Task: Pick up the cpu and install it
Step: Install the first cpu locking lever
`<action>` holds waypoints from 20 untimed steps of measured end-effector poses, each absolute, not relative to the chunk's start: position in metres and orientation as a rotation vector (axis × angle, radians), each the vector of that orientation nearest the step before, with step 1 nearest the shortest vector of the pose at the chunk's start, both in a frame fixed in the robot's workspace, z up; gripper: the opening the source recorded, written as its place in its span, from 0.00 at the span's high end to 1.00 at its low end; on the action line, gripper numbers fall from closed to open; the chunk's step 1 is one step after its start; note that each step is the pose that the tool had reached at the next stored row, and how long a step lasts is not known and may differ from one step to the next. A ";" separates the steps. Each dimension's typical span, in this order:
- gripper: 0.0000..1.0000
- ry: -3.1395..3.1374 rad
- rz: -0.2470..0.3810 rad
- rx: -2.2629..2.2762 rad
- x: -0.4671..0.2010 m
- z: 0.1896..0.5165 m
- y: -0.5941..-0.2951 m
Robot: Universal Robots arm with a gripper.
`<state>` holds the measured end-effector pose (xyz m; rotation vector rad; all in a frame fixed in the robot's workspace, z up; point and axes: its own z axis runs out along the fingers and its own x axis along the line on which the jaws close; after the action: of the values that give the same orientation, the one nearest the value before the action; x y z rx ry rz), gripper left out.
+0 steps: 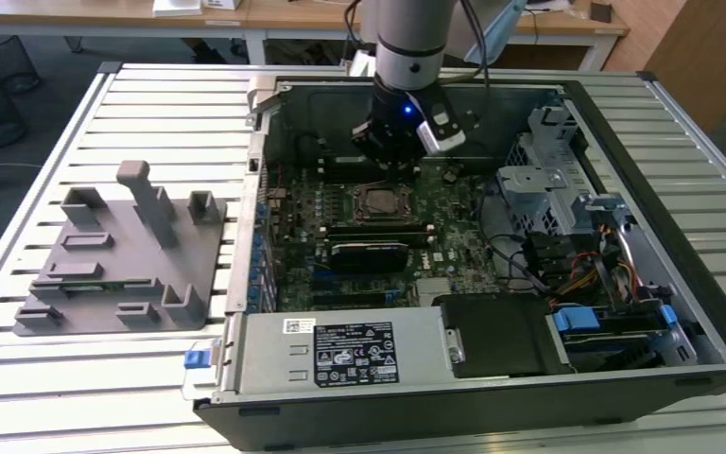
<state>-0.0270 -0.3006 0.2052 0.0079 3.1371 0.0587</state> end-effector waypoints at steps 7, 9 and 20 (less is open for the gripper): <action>0.88 3.137 0.059 0.008 -0.026 0.201 -0.301; 0.88 3.137 0.059 0.008 -0.026 0.200 -0.301; 0.88 3.137 0.059 0.008 -0.025 0.202 -0.301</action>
<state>-0.0254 -0.3006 0.2016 0.0078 3.1369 0.0590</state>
